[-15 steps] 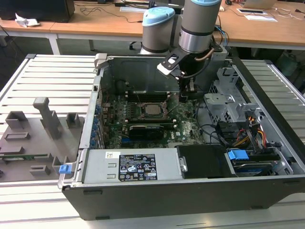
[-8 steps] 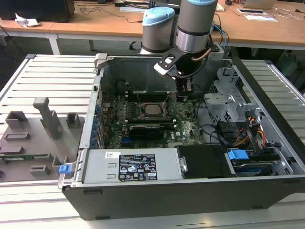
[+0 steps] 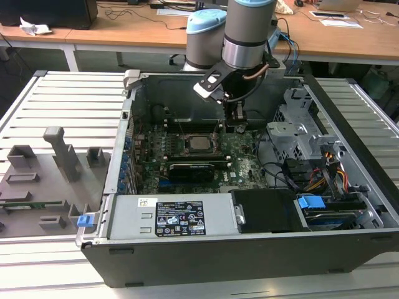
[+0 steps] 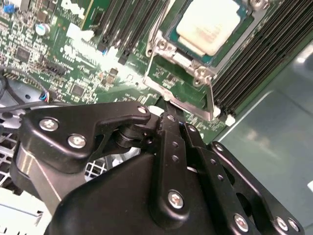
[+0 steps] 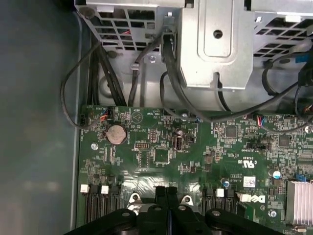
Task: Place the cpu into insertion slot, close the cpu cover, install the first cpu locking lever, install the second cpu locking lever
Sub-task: 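Close the cpu cover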
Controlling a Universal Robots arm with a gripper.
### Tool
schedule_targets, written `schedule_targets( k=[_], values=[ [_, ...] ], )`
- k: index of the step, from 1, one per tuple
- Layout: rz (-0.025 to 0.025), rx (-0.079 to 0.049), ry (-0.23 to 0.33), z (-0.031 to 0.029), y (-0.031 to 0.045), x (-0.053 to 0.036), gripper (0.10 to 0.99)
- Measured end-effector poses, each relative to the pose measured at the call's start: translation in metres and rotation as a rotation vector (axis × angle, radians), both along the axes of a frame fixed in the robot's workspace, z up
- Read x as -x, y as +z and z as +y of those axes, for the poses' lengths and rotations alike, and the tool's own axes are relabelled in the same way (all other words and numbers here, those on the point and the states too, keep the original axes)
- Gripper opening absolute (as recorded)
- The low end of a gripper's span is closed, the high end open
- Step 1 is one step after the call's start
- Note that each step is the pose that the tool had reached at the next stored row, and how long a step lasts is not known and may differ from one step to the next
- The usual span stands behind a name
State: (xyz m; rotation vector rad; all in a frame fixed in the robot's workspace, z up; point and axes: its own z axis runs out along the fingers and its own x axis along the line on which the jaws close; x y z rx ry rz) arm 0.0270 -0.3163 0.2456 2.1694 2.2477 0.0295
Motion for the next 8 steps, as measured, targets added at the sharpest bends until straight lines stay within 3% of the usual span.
schedule_targets(
  k=[8],
  values=[
    [0.0001, 0.0, 0.0, 0.0002, -0.0039, 0.012, 0.106]
  ],
)
